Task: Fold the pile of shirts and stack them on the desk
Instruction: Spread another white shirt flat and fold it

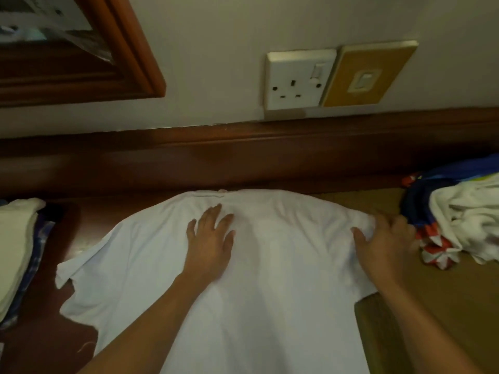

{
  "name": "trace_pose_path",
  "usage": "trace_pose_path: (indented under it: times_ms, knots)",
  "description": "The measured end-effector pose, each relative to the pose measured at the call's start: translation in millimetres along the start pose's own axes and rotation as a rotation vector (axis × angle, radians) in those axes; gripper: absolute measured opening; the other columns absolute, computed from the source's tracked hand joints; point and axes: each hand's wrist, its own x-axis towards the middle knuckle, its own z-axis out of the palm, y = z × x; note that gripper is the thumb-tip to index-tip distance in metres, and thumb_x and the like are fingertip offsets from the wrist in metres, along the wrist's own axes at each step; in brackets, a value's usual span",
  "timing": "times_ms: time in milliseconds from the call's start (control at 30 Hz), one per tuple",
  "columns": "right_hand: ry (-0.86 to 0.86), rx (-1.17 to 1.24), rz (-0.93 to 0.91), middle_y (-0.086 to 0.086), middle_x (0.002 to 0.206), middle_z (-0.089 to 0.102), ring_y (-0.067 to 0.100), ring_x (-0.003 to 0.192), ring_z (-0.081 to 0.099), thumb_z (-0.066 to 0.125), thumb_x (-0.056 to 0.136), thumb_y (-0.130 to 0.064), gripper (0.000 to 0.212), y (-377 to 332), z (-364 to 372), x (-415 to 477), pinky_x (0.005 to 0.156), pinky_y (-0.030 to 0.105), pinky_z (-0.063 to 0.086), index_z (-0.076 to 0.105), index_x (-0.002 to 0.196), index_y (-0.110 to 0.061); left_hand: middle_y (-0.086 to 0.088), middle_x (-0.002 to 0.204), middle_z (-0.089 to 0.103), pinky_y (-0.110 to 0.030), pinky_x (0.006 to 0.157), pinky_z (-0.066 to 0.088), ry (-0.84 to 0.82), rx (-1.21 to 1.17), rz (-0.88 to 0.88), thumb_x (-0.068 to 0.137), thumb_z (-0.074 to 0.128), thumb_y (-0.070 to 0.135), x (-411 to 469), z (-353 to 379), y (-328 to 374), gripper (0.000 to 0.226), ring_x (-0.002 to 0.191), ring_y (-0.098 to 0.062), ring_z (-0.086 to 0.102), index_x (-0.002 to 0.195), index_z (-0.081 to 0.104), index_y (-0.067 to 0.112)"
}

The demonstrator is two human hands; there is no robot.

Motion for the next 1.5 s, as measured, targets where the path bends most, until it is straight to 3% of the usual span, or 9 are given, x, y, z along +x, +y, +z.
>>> trace_pose_path:
  times_ms: [133,267,433,567,833,933,1067,1267,1500]
  knots:
    - [-0.205,0.01,-0.006,0.025,0.098,0.06,0.036,0.081,0.055,0.062,0.096,-0.02,0.023,34,-12,36,0.065,0.038,0.04,0.071,0.092,0.001,0.0,0.169,0.008,-0.059,0.121,0.005,-0.154,0.092,-0.054,0.105,0.031,0.049,4,13,30,0.054,0.156,-0.023,0.003,0.157,0.026,0.034]
    - [0.017,0.223,0.075,0.023,0.104,0.062,0.04,0.091,0.06,0.059,0.096,-0.016,0.021,45,-29,52,0.07,0.042,0.047,0.067,0.107,0.0,-0.005,0.17,0.008,-0.06,0.121,0.006,-0.115,0.077,-0.132,0.105,0.04,0.036,7,9,64,0.05,0.156,-0.028,0.004,0.154,0.034,0.028]
    - [-0.098,0.395,0.127,0.011,0.074,0.063,0.032,0.073,0.063,0.064,0.096,-0.028,0.031,69,-29,1,0.061,0.037,0.049,0.064,0.075,-0.005,-0.004,0.167,0.023,-0.059,0.12,0.014,-0.05,0.015,0.26,0.102,0.046,0.031,2,12,112,0.044,0.154,-0.025,0.019,0.146,0.049,0.028]
    - [-0.437,0.322,0.265,0.008,0.095,0.069,0.028,0.087,0.067,0.063,0.095,-0.046,0.034,70,-3,-58,0.074,0.038,0.055,0.066,0.098,-0.012,0.003,0.17,-0.006,-0.062,0.122,0.001,-0.313,0.145,0.376,0.105,0.025,0.055,14,19,152,0.057,0.156,-0.022,-0.008,0.159,0.014,0.04]
    - [-0.275,0.696,0.373,-0.003,0.074,0.062,0.014,0.069,0.061,0.069,0.094,-0.025,0.017,82,-28,-92,0.051,0.024,0.033,0.056,0.086,-0.017,0.007,0.165,-0.028,-0.068,0.119,-0.005,-0.398,0.238,0.269,0.104,0.02,0.061,14,34,171,0.064,0.152,-0.024,-0.026,0.157,-0.012,0.046]
    - [-0.365,0.47,0.309,0.003,0.101,0.066,0.021,0.087,0.062,0.065,0.096,-0.036,0.022,83,-24,-100,0.063,0.031,0.046,0.058,0.108,-0.018,0.007,0.166,-0.025,-0.063,0.121,-0.003,-0.357,0.16,0.253,0.106,0.022,0.055,7,34,173,0.062,0.153,-0.022,-0.022,0.158,-0.009,0.044]
    - [-0.098,0.208,-0.051,0.007,0.13,0.059,0.026,0.113,0.058,0.068,0.093,-0.031,0.05,78,-25,-107,0.087,0.041,0.054,0.055,0.139,-0.018,0.007,0.17,-0.009,-0.054,0.124,0.001,-0.16,-0.058,0.164,0.107,0.024,0.043,-25,29,155,0.055,0.156,-0.017,-0.01,0.16,0.009,0.04]
    - [-0.234,-0.011,-0.277,0.013,0.14,0.057,0.035,0.122,0.053,0.07,0.088,-0.028,0.045,59,-11,-113,0.095,0.049,0.047,0.065,0.132,-0.02,0.001,0.169,0.014,-0.054,0.124,0.011,-0.074,-0.078,0.032,0.106,0.041,0.025,-103,10,75,0.048,0.156,-0.022,0.01,0.154,0.039,0.03]
    - [-0.205,0.206,-0.433,0.011,0.141,0.056,0.034,0.127,0.049,0.066,0.094,-0.022,0.041,-27,-17,-136,0.102,0.05,0.043,0.063,0.135,-0.02,0.001,0.163,0.033,-0.051,0.122,0.015,-0.033,-0.129,-0.204,0.105,0.046,0.032,-177,-22,-26,0.041,0.152,-0.022,0.027,0.146,0.051,0.03]
